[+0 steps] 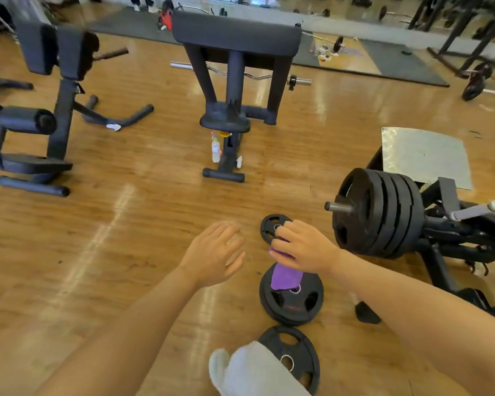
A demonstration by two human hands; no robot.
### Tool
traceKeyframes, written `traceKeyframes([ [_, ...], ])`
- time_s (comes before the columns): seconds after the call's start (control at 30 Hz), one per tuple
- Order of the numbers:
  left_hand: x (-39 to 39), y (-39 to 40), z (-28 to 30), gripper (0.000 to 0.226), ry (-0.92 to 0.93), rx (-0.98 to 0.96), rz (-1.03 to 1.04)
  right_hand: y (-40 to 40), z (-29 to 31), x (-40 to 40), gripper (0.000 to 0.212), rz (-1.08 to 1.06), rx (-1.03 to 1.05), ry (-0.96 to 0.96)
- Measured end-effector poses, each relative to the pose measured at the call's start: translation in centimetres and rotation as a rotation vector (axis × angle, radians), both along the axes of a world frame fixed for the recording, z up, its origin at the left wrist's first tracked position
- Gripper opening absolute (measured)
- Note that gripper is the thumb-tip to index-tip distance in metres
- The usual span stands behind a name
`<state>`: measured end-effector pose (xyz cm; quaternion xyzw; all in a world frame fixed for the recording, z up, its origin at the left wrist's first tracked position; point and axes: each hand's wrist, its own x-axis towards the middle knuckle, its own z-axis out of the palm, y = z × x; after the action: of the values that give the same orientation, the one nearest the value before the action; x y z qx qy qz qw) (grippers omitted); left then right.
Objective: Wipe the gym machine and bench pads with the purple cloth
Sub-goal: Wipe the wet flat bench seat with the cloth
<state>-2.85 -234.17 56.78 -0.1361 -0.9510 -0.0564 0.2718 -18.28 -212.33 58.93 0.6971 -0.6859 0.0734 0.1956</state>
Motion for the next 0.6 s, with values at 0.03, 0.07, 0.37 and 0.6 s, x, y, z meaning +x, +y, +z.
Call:
traceKeyframes([
  [0.03, -1.3, -0.7, -0.1, 0.026, -0.001, -0.009, -0.017, -0.9, -0.2, -1.4, 0.03, -0.006, -0.005, 0.001],
  [0.07, -2.8, -1.6, -0.3, 0.026, -0.003, -0.023, -0.032, -1.9, -0.4, -2.9, 0.031, -0.018, -0.017, 0.0],
  [0.37, -20.9, -11.6, -0.6, 0.029, -0.009, -0.186, -0.166, -11.4, -1.9, -19.9, 0.028, -0.128, -0.151, 0.008],
  [0.6, -36.2, -17.4, 0.6, 0.035, 0.027, -0.244, -0.249, -14.7, -1.6, -33.6, 0.047, -0.341, -0.177, 0.022],
])
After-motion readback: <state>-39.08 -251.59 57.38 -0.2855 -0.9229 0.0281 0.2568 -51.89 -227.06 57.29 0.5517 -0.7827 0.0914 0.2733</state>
